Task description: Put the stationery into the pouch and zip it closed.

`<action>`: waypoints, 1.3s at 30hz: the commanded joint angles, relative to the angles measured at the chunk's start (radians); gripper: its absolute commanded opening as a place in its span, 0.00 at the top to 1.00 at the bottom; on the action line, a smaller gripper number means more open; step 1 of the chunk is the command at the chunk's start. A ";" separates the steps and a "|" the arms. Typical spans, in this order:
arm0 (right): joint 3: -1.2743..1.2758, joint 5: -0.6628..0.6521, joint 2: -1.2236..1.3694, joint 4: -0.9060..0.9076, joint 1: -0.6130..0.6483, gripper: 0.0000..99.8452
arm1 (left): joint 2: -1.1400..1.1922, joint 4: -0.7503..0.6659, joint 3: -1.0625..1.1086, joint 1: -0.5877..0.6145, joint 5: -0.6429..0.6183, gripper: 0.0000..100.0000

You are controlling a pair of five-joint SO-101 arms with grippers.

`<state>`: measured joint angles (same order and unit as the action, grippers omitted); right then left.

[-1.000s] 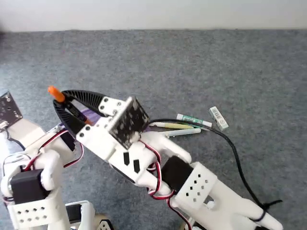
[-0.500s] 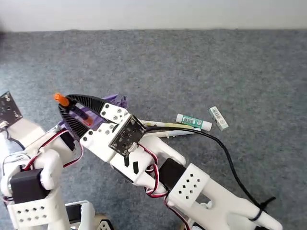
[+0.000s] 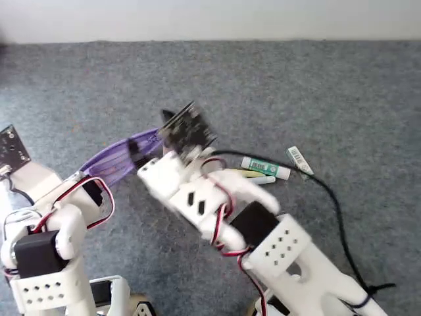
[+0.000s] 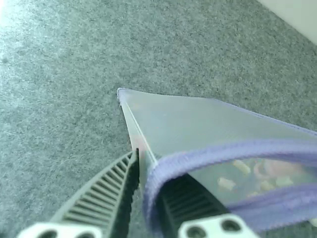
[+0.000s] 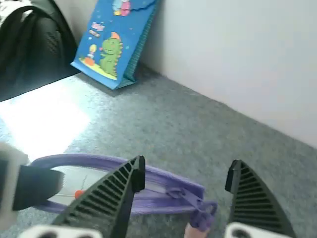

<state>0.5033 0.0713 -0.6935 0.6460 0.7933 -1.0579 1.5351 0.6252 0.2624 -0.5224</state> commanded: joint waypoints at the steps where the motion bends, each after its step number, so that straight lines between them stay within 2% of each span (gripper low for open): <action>1: -0.100 0.124 -0.025 0.179 -0.105 0.73 | 0.008 -0.031 -0.044 0.005 -0.009 0.99; 5: -0.098 0.281 -0.024 0.343 -0.236 0.73 | 0.008 -0.031 -0.044 0.005 -0.009 0.99; 8: -0.095 0.292 -0.022 0.412 -0.343 0.73 | 0.008 -0.031 -0.044 0.005 -0.009 0.99; 17: -0.112 -0.003 0.209 0.601 -0.503 0.73 | 0.008 -0.031 -0.044 0.003 -0.009 0.99; 26: -0.442 -0.025 0.630 0.803 -0.696 0.73 | 0.008 -0.031 -0.044 0.002 -0.009 0.99; 31: -0.660 -0.133 0.886 0.835 -0.834 0.73 | 0.008 -0.031 -0.042 0.000 -0.009 0.99; 39: -0.976 -0.212 1.202 0.835 -0.860 0.73 | 0.008 -0.031 -0.042 0.000 -0.009 0.99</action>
<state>-0.3498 -0.1082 0.4480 1.4714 -0.0629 -1.0579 1.5351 0.6252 0.2624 -0.5224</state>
